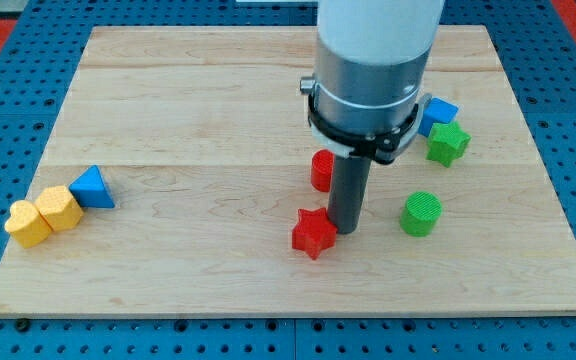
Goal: Push red star into group of blocks near bottom left
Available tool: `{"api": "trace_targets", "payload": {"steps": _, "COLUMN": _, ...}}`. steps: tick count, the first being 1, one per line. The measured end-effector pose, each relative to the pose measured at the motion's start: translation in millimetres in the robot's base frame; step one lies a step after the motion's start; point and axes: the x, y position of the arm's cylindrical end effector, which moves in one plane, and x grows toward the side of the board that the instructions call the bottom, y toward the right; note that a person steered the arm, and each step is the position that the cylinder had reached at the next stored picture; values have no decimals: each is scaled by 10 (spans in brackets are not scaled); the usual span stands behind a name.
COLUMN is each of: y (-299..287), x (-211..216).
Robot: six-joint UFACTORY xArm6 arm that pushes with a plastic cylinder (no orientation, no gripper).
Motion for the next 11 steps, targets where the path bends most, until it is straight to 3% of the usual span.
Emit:
{"api": "trace_targets", "payload": {"steps": 2, "y": -528, "x": 121}}
{"api": "trace_targets", "payload": {"steps": 3, "y": -348, "x": 244}}
{"api": "trace_targets", "payload": {"steps": 5, "y": -1237, "x": 246}}
{"api": "trace_targets", "payload": {"steps": 8, "y": -1458, "x": -235}}
{"api": "trace_targets", "payload": {"steps": 10, "y": -2527, "x": -241}}
{"api": "trace_targets", "payload": {"steps": 11, "y": -2148, "x": -241}}
